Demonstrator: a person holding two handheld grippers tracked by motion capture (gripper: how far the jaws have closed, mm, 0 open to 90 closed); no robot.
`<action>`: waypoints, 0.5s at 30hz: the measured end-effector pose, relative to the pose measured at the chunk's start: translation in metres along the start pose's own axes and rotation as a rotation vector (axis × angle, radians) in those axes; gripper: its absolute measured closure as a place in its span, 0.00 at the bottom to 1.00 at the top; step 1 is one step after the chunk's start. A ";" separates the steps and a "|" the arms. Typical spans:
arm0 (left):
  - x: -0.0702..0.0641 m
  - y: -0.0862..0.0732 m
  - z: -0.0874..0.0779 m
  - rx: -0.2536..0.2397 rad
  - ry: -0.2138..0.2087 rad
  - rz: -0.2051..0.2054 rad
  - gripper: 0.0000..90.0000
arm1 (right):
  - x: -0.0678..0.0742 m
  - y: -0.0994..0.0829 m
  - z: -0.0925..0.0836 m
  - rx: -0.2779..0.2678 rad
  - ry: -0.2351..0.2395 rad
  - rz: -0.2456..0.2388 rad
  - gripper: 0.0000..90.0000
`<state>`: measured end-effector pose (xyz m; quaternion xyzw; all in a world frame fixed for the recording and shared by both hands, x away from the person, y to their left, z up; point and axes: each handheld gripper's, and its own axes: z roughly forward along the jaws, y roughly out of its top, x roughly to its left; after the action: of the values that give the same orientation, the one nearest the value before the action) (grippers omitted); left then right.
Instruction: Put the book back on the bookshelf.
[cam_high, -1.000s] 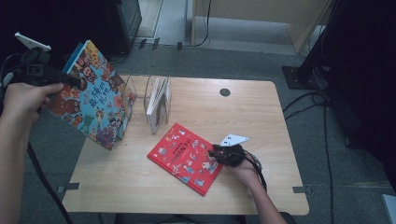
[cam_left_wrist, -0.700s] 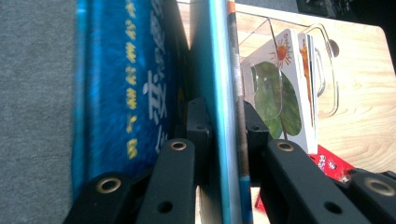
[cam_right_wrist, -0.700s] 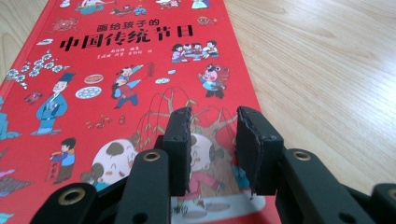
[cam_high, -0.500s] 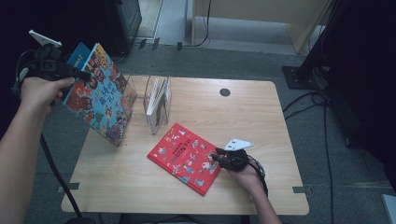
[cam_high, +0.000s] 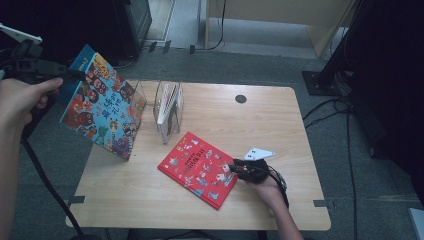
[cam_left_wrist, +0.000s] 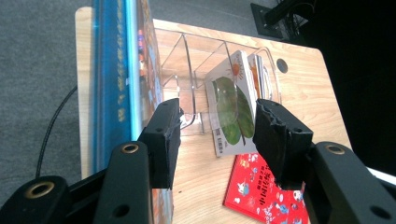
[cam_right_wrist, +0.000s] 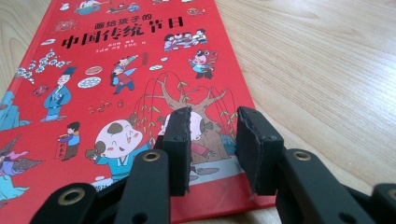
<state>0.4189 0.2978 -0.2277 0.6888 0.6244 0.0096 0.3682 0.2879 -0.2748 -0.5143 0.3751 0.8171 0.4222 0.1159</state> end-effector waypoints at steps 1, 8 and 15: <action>-0.002 -0.002 -0.001 0.011 0.013 0.011 0.57 | -0.001 0.000 -0.001 0.002 0.004 0.007 0.77; -0.016 -0.025 -0.009 -0.024 0.042 0.075 0.66 | -0.014 0.003 -0.003 0.021 -0.001 0.033 0.80; -0.034 -0.047 0.003 0.000 0.041 0.113 0.69 | -0.019 0.006 0.000 -0.002 -0.019 0.024 0.88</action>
<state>0.3721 0.2641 -0.2390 0.7227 0.5918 0.0443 0.3542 0.3046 -0.2862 -0.5117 0.3888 0.8109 0.4209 0.1188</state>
